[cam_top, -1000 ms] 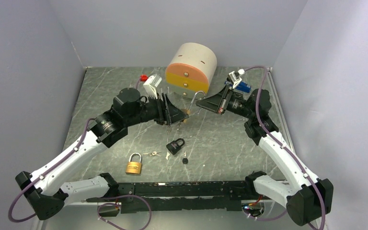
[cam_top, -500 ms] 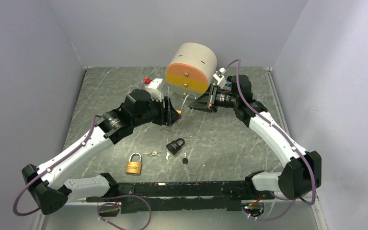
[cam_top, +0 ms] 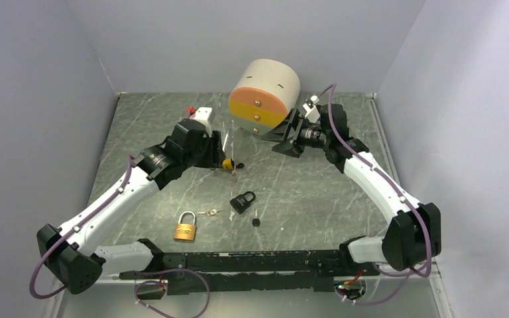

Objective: Unlock with the key

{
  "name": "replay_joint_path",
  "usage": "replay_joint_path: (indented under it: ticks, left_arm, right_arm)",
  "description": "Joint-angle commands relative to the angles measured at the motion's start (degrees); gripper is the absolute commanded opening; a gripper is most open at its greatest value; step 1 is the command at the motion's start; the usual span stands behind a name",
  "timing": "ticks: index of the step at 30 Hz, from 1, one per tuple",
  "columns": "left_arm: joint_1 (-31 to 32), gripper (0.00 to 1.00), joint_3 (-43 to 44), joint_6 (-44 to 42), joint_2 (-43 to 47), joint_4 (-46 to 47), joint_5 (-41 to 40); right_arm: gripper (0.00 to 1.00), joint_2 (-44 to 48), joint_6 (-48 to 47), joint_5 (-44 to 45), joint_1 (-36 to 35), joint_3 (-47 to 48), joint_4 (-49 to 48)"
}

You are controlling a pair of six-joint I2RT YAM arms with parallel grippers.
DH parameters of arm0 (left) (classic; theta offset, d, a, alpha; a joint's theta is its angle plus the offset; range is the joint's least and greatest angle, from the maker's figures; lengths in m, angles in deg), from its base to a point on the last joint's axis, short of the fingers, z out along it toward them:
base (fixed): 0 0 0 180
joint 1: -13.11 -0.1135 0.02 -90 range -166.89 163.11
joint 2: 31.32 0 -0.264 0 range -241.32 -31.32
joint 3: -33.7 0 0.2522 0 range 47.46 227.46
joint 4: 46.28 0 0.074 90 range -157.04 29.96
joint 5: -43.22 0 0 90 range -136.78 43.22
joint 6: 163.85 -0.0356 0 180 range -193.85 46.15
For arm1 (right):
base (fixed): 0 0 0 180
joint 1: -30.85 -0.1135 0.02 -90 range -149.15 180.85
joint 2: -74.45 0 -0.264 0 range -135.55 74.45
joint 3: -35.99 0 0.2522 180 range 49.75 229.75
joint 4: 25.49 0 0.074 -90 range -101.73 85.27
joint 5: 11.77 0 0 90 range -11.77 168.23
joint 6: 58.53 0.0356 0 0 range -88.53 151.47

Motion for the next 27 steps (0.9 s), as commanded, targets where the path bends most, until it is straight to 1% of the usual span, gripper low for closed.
replay_joint_path:
  ticks: [1,4,6,8,11,16,19,21,23,25,27]
  left_arm:
    - [-6.3,0.03,-1.2,-0.7,-2.0,5.0,4.3]
    - [-11.1,0.03,-1.9,-0.6,-5.0,6.2,8.4]
    - [-14.2,0.03,-2.5,-0.6,-7.2,7.4,10.8]
    - [-18.5,0.02,-3.4,-0.9,-9.9,9.7,15.8]
    - [-23.8,0.03,-2.3,-0.3,-15.1,11.1,22.7]
    - [-28.7,0.02,2.0,-2.9,-24.8,9.6,28.3]
    - [-32.3,0.02,2.1,-3.9,-28.4,10.4,31.3]
    - [-34.3,0.03,2.1,-4.9,-30.0,10.2,30.1]
    - [-35.1,0.03,2.4,-6.5,-30.7,9.3,25.0]
    - [-35.3,0.03,3.0,-7.4,-31.5,8.4,17.8]
    - [-35.3,0.03,3.5,-7.4,-32.7,7.6,13.9]
  right_arm:
    - [0.79,4.2,2.0,4.5,-0.1,-3.4,-2.7]
    - [0.79,5.6,3.0,4.9,-0.2,-5.1,-3.2]
    - [0.78,5.3,1.5,4.8,-0.2,-4.6,-1.8]
    - [0.78,4.4,0.0,4.6,-0.1,-3.7,0.3]
    - [0.77,3.3,-1.4,3.1,0.0,-2.3,1.7]
    - [0.76,2.9,-2.7,2.7,0.1,-2.6,2.0]
    - [0.75,3.0,-3.0,2.4,0.1,-3.5,1.2]
    - [0.74,2.7,-4.8,3.2,0.3,-3.6,2.6]
    - [0.74,2.3,-6.9,5.0,0.4,-3.8,4.5]
    - [0.74,1.9,-8.1,5.8,0.4,-4.8,4.6]
    - [0.74,1.4,-8.9,6.8,0.4,-5.7,4.5]
